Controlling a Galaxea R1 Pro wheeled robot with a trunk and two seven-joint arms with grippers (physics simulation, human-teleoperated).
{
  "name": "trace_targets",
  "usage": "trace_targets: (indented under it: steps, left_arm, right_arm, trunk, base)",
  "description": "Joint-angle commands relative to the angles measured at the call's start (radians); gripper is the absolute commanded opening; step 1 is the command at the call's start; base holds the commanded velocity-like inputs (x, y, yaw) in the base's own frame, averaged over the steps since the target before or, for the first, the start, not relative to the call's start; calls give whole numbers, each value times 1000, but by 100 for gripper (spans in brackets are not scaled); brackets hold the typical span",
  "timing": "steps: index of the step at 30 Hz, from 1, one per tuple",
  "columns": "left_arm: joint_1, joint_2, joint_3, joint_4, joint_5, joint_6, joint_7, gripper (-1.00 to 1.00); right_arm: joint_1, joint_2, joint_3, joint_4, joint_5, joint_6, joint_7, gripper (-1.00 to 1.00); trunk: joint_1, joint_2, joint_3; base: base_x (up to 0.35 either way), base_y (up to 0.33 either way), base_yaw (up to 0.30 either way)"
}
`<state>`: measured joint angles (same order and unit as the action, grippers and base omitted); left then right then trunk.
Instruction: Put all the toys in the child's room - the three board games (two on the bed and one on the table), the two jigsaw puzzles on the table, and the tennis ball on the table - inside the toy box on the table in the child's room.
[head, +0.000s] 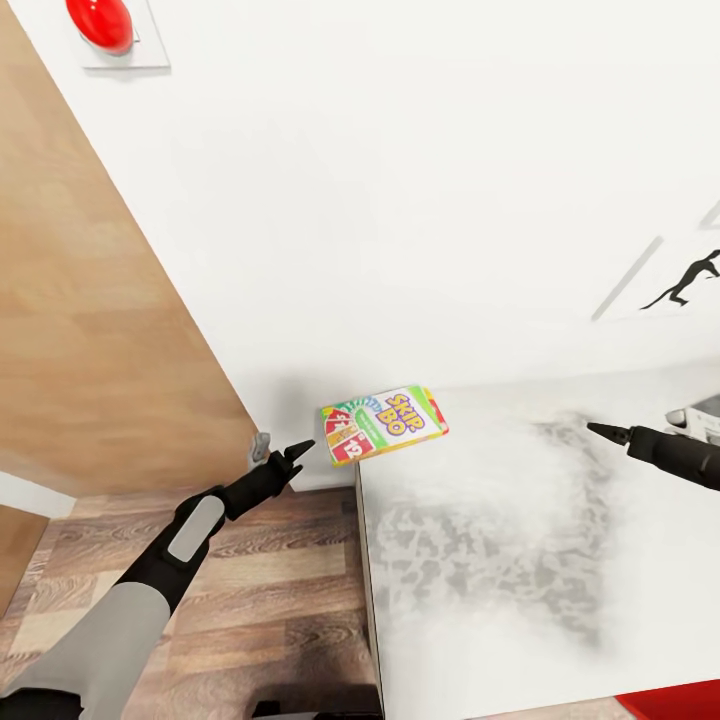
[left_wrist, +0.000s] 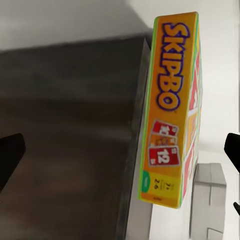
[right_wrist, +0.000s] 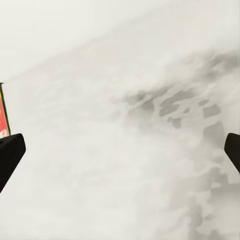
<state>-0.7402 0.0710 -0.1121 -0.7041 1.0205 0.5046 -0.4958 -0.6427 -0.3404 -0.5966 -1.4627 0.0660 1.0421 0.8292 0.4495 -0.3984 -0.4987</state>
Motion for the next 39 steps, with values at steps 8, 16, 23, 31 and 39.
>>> trace_targets:
  steps: [8, 16, 23, 31, 39]
  left_arm:
    - [-1, 1, -3, 0, 10, 5, -12, 100]
    - [-1, 1, -3, -1, 9, 5, -34, 100]
    - [-1, 1, -4, -1, 9, 5, -58, 100]
    - [-1, 2, -3, -1, 9, 5, -68, 100]
    - [-3, 2, -3, -1, 7, 5, -71, 100]
  right_arm:
    - [7, 1, -2, -20, 6, 5, 8, 100]
    - [16, 1, -2, -37, 6, 5, 8, 100]
    - [21, 1, -2, -45, 6, 5, 8, 100]
    - [23, 2, -2, -53, 6, 5, 8, 100]
    - [25, 3, -2, -56, 6, 5, 8, 100]
  trunk:
    - [1, -2, -2]
    - [1, -2, -3]
    - [1, -2, -3]
    - [1, -2, -3]
    - [1, -2, -3]
  base:
    - [0, 0, 0]
    - [0, 0, 0]
    - [0, 0, 0]
    - [0, 0, -1]
    - [0, 0, -79]
